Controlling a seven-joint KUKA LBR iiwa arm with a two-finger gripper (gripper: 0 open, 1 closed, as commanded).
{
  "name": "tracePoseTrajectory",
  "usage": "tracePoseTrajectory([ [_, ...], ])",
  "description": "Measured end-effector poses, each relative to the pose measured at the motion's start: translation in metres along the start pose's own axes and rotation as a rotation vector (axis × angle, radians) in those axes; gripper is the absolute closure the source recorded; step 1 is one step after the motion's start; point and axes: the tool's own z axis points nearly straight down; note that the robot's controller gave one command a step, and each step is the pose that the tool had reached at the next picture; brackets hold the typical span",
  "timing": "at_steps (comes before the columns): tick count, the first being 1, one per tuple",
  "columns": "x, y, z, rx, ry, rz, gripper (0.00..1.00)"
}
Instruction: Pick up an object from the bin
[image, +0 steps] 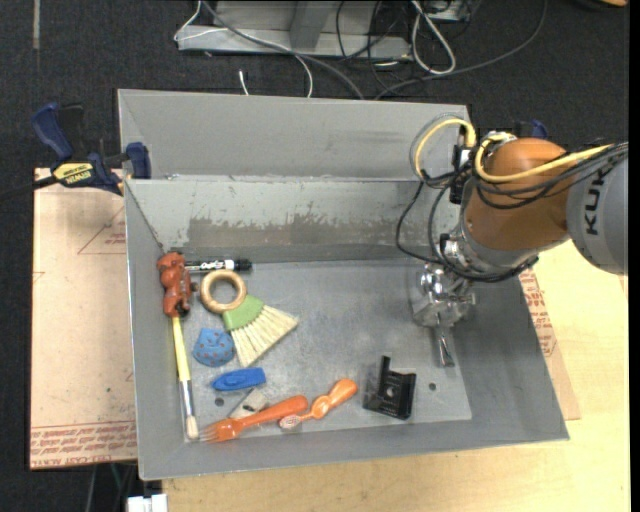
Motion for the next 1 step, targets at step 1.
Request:
tracePoseTrajectory([
  [1,-0.0013,0.0009,-0.0271,-0.004,-0.001,0.002,1.00],
])
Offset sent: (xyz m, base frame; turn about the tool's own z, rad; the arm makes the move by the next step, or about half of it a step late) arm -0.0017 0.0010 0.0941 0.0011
